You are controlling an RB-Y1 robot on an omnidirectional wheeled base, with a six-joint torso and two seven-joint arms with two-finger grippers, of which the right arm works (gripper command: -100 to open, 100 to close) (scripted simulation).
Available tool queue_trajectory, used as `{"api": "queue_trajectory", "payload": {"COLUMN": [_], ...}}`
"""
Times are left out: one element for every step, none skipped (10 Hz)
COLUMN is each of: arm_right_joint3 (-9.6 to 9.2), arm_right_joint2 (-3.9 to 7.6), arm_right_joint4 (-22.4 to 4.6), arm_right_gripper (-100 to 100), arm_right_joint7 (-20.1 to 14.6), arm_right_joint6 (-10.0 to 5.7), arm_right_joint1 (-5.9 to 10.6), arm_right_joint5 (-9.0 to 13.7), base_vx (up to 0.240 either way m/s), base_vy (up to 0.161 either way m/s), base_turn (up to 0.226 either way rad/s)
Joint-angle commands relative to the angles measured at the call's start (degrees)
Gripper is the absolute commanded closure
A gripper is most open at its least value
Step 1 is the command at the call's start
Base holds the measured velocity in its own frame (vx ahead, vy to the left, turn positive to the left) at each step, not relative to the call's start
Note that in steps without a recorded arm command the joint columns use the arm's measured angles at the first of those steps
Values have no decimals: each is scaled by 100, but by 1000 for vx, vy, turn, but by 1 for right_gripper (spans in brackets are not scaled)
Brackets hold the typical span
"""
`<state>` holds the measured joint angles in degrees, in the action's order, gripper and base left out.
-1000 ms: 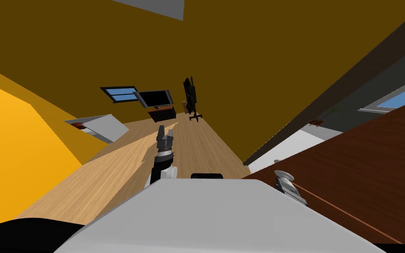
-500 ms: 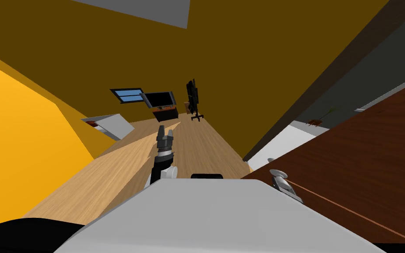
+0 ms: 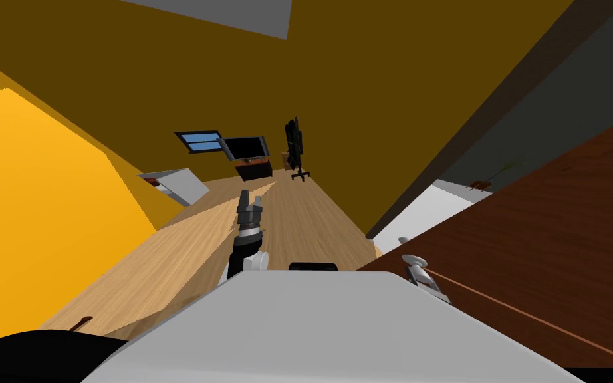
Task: Pull the door open
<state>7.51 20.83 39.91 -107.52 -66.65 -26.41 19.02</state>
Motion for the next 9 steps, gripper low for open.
{"api": "queue_trajectory", "payload": {"arm_right_joint3": [-71, -122, -186, -227, -206, -400, -476, -561, -651], "arm_right_joint2": [27, 41, 59, 70, 60, 40, 36, 31, 26], "arm_right_joint4": [141, 156, 176, 188, 149, 161, 173, 186, 200], "arm_right_gripper": [100, 100, 100, 100, 100, 100, 100, 100, 100], "arm_right_joint7": [-25, -49, -80, -99, -79, -60, -50, -39, -27], "arm_right_joint6": [-52, -103, -168, -210, -171, -426, -536, -657, -786], "arm_right_joint1": [-122, -147, -178, -198, -158, -301, -362, -428, -499], "arm_right_joint5": [-79, -129, -193, -234, -212, -415, -499, -591, -689], "base_vx": [-183, -233, -239, -193, -80, -33, -30, -25, -19], "base_vy": [34, 30, 29, 25, 13, -41, -73, -64, -69], "base_turn": [36, 28, 36, 21, 4, -157, -195, -161, -135]}}
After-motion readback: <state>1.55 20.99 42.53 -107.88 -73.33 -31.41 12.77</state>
